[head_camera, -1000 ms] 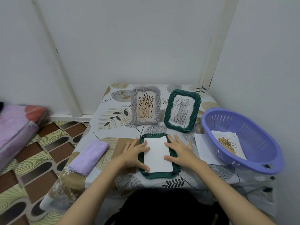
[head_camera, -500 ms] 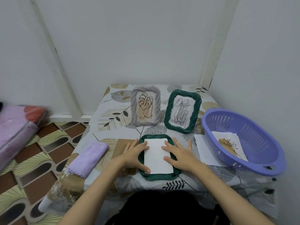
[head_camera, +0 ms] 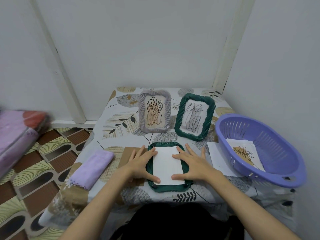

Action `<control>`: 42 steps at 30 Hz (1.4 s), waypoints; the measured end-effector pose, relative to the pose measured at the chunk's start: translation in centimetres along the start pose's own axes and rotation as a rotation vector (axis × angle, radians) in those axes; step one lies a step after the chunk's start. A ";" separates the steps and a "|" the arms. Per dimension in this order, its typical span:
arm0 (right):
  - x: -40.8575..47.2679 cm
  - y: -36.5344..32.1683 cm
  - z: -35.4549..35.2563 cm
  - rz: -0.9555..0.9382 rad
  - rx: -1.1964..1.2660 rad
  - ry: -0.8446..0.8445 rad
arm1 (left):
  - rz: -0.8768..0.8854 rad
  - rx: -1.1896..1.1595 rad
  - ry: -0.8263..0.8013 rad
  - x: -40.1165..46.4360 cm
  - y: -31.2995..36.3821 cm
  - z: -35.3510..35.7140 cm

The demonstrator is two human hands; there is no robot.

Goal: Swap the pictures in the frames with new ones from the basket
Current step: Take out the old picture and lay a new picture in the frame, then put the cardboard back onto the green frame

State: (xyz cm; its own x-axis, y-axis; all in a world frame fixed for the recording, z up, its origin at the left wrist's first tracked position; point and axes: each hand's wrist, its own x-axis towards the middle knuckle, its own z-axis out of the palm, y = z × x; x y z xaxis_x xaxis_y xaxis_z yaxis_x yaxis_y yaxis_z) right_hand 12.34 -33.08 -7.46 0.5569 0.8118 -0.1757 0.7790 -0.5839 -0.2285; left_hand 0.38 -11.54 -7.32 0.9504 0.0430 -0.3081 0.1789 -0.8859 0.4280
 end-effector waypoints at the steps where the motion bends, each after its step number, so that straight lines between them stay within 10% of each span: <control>1: 0.0 -0.1 -0.1 0.002 -0.003 -0.008 | 0.005 0.019 -0.001 0.1 -0.1 0.0; 13: 0.3 0.1 -0.4 0.003 -0.125 -0.050 | 0.003 -0.091 0.073 -0.3 -0.1 -0.2; 17: 0.5 0.3 -0.2 -0.016 -0.139 -0.051 | -0.205 -0.150 0.481 -0.6 -1.7 -0.2; 30: 0.0 0.4 0.2 -0.011 -0.080 -0.012 | -0.568 -0.270 0.530 -1.0 -2.2 -0.3; 42: -0.3 0.2 -0.1 -0.022 0.005 -0.027 | -0.350 -0.542 0.857 -3.7 -0.9 -2.7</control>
State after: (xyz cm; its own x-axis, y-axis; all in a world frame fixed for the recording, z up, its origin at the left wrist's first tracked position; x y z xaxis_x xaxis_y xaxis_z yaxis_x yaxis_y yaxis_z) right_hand 12.33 -33.47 -7.36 0.5320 0.8237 -0.1964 0.7892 -0.5664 -0.2373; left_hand -2.62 -9.69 -4.30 0.6484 0.7514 0.1221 0.3649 -0.4475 0.8164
